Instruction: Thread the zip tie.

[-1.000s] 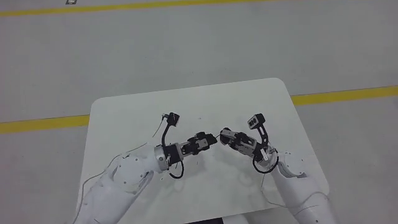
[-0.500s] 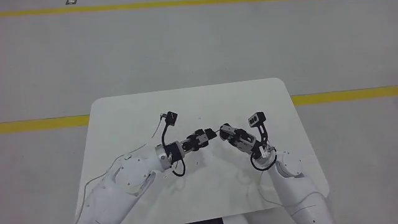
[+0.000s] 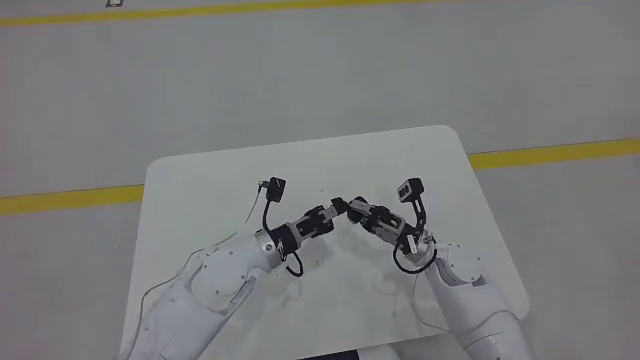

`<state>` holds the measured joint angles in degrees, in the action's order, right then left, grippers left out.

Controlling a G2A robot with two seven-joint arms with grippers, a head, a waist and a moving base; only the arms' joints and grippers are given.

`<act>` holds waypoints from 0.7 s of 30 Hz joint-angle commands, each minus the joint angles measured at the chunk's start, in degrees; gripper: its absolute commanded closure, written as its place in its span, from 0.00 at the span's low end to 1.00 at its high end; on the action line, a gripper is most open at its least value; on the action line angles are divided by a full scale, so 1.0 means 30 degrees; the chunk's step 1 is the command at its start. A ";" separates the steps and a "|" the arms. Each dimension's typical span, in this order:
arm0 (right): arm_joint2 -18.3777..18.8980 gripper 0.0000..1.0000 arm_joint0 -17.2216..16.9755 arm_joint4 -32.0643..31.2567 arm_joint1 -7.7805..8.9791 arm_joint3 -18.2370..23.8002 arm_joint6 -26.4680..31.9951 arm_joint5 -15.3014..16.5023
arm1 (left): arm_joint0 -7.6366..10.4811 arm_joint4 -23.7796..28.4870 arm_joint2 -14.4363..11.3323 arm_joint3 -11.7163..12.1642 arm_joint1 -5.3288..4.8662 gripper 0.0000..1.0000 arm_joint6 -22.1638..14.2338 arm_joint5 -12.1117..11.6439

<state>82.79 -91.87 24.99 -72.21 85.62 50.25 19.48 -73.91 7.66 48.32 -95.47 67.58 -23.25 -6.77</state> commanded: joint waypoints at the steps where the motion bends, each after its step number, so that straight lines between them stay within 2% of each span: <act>1: -0.0001 1.00 -0.0001 0.0005 0.0001 0.0001 -0.0002 0.0000 | -0.0019 0.0009 0.0008 0.0024 0.0003 0.00 0.0083 0.0039; 6: -0.0260 1.00 0.0028 -0.0792 0.0019 0.0098 -0.0777 0.0000 | -0.0081 0.0526 -0.0012 -0.0160 0.0024 0.00 -0.0151 0.0098; 7: -0.0273 1.00 0.0024 -0.0867 0.0021 0.0145 -0.0859 0.0000 | -0.0087 0.0583 -0.0012 -0.0185 0.0021 0.04 -0.0230 0.0157; 9: -0.0345 1.00 -0.0013 -0.1147 0.0021 0.0246 -0.0992 0.0000 | -0.0068 0.0702 0.0004 -0.0216 0.0022 0.21 -0.0323 0.0319; 12: -0.0431 1.00 0.0006 -0.1815 0.0019 0.0374 -0.1271 0.0000 | -0.0007 0.0960 -0.0005 -0.0141 0.0045 0.35 -0.0386 0.0588; 15: -0.0422 1.00 -0.0001 -0.2336 0.0010 0.0476 -0.1560 0.0000 | 0.0079 0.1096 -0.0028 -0.0025 0.0069 0.37 -0.0412 0.0773; 17: -0.0420 1.00 -0.0057 -0.2642 -0.0005 0.0543 -0.1742 0.0000 | 0.0140 0.1168 -0.0040 0.0091 0.0087 0.44 -0.0409 0.0859; 21: -0.0403 1.00 -0.0147 -0.3219 -0.0032 0.0655 -0.1981 0.0000 | 0.0205 0.1270 -0.0077 0.0211 0.0119 0.52 -0.0363 0.0954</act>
<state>81.55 -92.28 15.72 -72.29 87.52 44.43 19.48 -73.34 11.41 48.11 -94.90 67.91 -24.39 -3.99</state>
